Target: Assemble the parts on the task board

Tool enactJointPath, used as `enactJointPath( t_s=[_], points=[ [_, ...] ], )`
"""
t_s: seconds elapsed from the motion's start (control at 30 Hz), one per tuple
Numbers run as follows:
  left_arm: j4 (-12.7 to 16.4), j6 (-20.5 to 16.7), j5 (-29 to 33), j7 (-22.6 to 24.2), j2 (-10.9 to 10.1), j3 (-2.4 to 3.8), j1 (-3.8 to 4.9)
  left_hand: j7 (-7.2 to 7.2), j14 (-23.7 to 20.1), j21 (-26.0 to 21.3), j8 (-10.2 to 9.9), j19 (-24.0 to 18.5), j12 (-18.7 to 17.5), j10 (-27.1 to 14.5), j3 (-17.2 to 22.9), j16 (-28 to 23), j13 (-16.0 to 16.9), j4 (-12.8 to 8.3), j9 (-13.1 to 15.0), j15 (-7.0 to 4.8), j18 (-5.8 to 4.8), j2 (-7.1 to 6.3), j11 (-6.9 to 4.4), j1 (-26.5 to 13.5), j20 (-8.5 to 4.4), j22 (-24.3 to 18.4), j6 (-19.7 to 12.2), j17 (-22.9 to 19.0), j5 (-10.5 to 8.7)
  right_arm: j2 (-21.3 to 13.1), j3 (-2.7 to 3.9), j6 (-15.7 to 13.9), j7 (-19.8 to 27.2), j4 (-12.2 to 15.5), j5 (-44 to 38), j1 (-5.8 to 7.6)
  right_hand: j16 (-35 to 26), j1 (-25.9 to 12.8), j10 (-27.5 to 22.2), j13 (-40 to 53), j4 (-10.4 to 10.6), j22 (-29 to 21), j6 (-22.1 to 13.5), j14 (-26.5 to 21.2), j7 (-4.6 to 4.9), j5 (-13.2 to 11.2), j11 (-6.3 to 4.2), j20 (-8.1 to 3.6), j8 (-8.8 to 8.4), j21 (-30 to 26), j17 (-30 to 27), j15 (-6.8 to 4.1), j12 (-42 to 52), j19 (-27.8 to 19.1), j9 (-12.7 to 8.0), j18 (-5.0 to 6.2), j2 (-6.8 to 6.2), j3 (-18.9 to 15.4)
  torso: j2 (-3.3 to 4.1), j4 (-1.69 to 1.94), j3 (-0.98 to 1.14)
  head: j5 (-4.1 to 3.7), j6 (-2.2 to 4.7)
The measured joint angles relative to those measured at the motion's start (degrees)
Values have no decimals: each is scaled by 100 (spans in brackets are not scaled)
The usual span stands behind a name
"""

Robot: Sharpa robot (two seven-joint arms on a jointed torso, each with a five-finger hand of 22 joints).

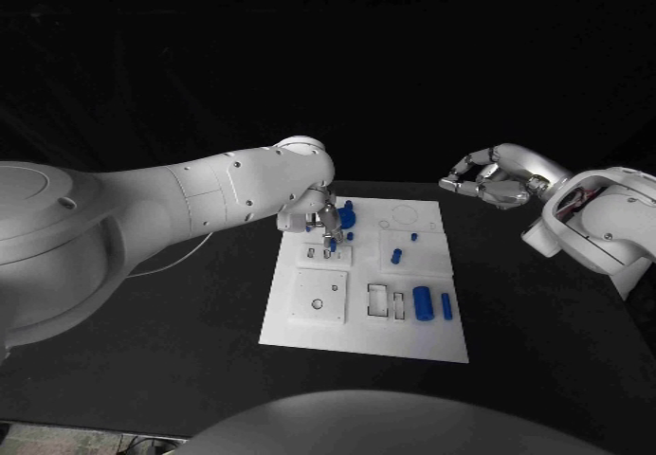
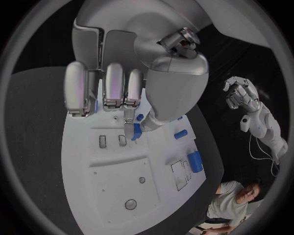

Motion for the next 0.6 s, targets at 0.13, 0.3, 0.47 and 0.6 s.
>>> enactJointPath(
  t_s=[0.13, 0.3, 0.47, 0.6],
  points=[
    [211, -175, -59, 7, -186, -7, 5, 1, 0, 0, 0, 0, 0, 0, 12, 0, 0, -14, 9, 0, -1, -7, 0, -7, 0, 0, 0, 0, -3, 2, -2, 4, 0, -7, 0, -23, 0, 40, 0, 0, 16, 0, 0, 0, 0, 0, 0, 0, 0, 0, 0, 0, 0, 0, 0, 0, -3, -16, 0, 5, -4, 19, 0],
    [450, -507, -149, 19, -346, -51, 2, 2, 0, 0, 0, 13, 0, 0, 38, 0, 0, -8, 15, 0, -1, -15, 1, -15, -13, -1, 0, 0, -4, -8, -4, 4, 4, -24, 4, -76, 0, 44, 0, 0, 16, 1, 0, 0, 0, 0, 0, 0, 0, -25, 0, 0, 0, 0, 0, 0, 1, -16, -3, 11, -12, 70, 0],
    [715, -937, -252, 38, -496, -79, -20, 12, 0, 0, 21, 20, 0, -1, 71, 0, 0, 6, 45, 0, 0, -22, 1, -23, -20, -1, -9, -1, -5, -8, -5, 5, 10, -50, 9, -138, 0, 68, 0, 0, 16, 5, 0, 0, 0, 0, 0, 0, 0, -51, -1, 0, 0, -41, -1, 0, -23, -16, -10, 11, -15, 130, 0],
    [931, -1229, -313, 47, -614, -97, -51, 12, 0, 0, 21, 20, 0, -1, 91, 0, 0, 18, 58, 1, -1, -29, 1, -30, -20, -1, -8, -1, 27, -5, -6, 5, 14, -68, 12, -193, 0, 68, 0, 0, 16, 4, 0, 0, 0, 0, 0, 0, 0, -52, -1, 0, 0, -41, -1, 1, -23, -16, -21, 14, -15, 165, 0]
  ],
)
